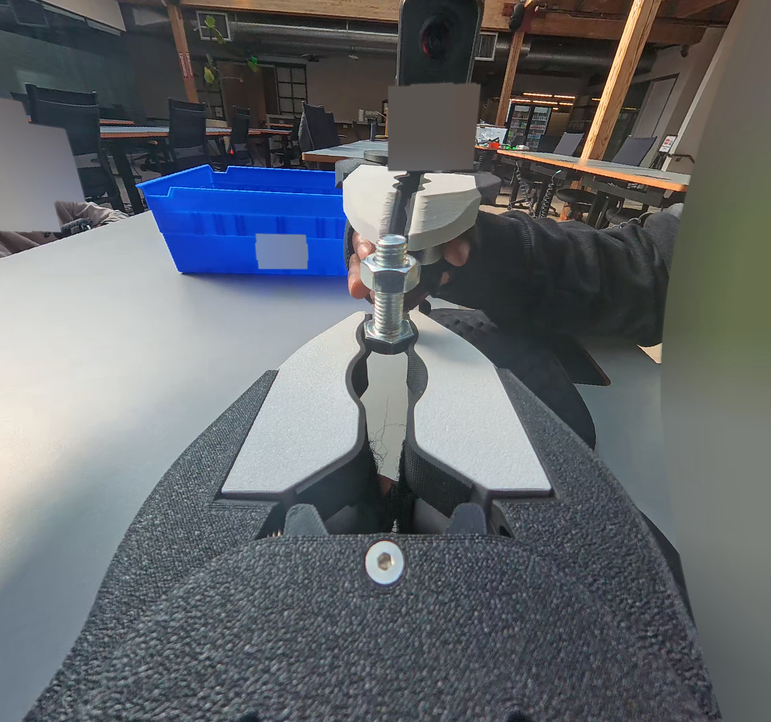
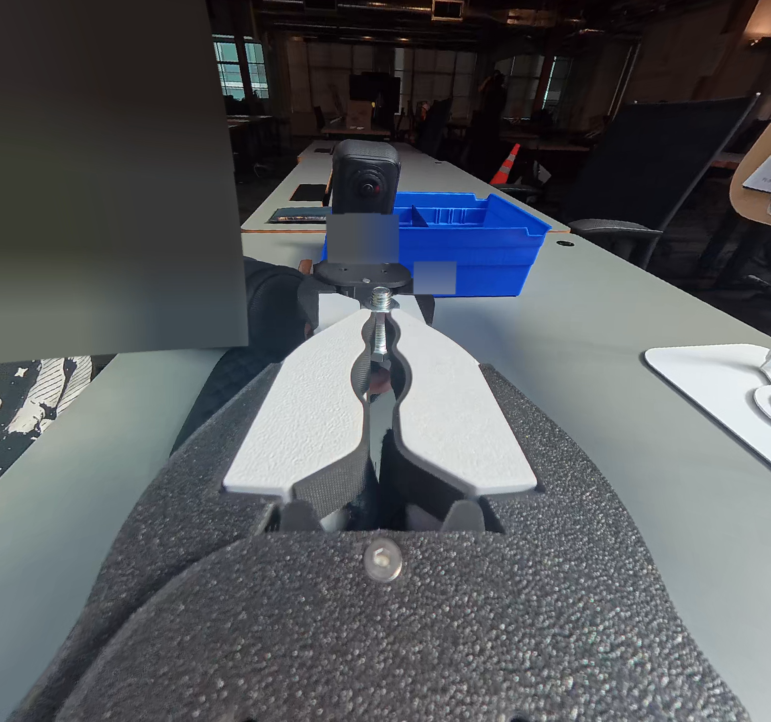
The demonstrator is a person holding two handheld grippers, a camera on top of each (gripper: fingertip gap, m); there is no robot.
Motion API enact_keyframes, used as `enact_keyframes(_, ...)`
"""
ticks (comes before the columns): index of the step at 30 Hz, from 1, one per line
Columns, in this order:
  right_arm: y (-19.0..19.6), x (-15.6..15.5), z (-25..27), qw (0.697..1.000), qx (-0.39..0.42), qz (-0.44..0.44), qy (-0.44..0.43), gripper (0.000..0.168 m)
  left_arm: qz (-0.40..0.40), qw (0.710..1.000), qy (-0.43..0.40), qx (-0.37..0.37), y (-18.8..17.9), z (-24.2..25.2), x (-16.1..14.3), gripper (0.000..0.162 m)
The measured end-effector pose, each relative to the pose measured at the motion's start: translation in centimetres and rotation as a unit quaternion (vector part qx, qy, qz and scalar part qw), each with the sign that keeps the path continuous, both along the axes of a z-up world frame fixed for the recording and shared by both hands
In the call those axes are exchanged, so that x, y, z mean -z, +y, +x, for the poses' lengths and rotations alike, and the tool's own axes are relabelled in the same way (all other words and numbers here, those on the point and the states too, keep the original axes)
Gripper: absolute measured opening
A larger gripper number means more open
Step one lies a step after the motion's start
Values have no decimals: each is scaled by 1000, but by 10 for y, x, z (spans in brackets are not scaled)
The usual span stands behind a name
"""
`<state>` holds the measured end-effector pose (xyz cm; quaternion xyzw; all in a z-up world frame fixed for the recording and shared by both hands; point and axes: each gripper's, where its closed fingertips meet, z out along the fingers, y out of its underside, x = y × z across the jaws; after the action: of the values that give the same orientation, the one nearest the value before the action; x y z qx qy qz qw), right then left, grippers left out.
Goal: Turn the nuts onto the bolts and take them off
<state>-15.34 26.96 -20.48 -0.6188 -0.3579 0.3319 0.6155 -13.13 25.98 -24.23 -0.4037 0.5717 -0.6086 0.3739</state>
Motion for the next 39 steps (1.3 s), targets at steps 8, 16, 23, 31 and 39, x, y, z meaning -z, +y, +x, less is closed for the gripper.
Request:
enact_keyframes(8,5,0,-9,1000,-13,-7,8,39,0,1000,0,1,0,0,0,14)
enact_keyframes(16,6,8,-35,998,-60,-24,-18,53,0,1000,0,2,0,0,0,14)
enact_keyframes(23,4,9,-34,998,-61,-21,-22,46,0,1000,0,2,-1,0,0,14)
enact_keyframes(31,3,8,-12,1000,-17,-11,-19,23,1,1000,0,2,-1,0,0,14)
enact_keyframes(39,-3,4,-2,1000,-13,-5,-10,5,1,1000,1,0,0,0,0,14)
